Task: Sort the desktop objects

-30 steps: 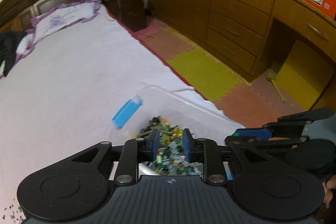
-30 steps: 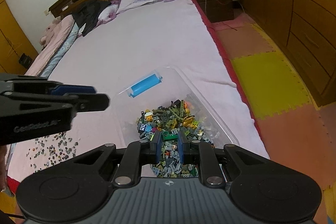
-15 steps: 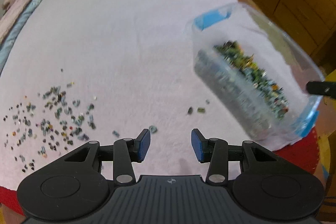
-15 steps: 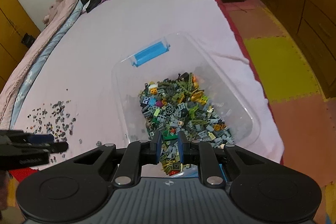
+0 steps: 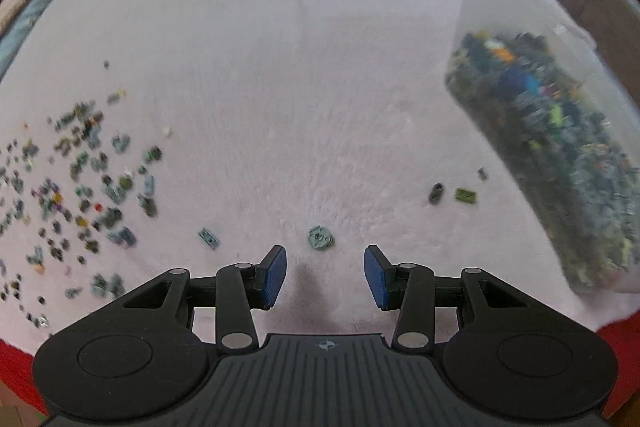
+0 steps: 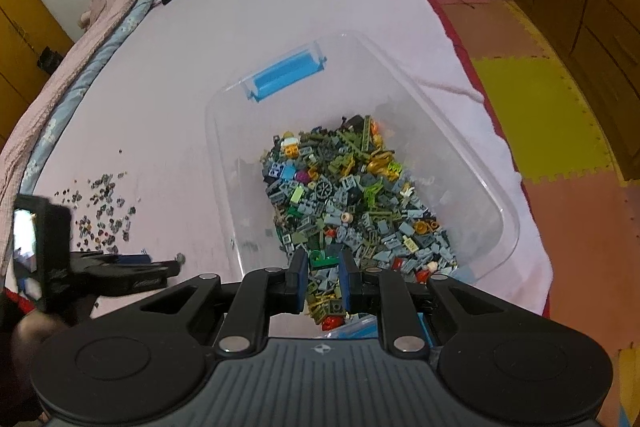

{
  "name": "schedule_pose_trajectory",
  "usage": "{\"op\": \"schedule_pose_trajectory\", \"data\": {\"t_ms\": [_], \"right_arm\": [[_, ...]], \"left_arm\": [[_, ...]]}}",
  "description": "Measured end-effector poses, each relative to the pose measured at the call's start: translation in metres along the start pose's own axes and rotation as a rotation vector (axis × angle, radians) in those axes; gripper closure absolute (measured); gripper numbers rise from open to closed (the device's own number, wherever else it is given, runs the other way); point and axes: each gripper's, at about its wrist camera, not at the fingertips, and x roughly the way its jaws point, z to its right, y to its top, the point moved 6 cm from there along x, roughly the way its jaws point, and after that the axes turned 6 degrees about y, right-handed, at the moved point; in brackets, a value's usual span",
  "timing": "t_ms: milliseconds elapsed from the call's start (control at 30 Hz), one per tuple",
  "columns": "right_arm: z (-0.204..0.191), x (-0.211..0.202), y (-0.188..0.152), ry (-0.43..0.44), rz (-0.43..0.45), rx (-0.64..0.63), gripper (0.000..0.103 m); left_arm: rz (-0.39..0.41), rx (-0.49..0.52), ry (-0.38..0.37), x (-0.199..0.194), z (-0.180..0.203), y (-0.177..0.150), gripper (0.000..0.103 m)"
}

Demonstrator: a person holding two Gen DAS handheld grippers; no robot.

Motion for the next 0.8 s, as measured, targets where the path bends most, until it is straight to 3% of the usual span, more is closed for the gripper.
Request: {"op": "schedule_pose_trajectory", "data": {"t_ms": [133,300,467,800], "right_arm": [[-0.001,0.006,-0.004,-0.009,-0.011,-0.011,0.085],[-0.001,0.008,-0.004,-0.008,0.000,-0.003,0.083],[-0.001,0.009,-0.005,-0.011,0.010,-0.002,0.083],[0.002,0.009,-0.009,-0.009,0.008,0.005,0.082]], "left_arm": [[0.026,0.012,-0.017,0.011,0.007,0.003,0.059],[0.086,0.150,-0.063,0.006,0.044,0.007,0.059],[0.097,0.136,-0.125,0.006,0.074,0.014,0.059],[0.088,0.170,-0.130,0.021,0.098,0.017,0.059]]}}
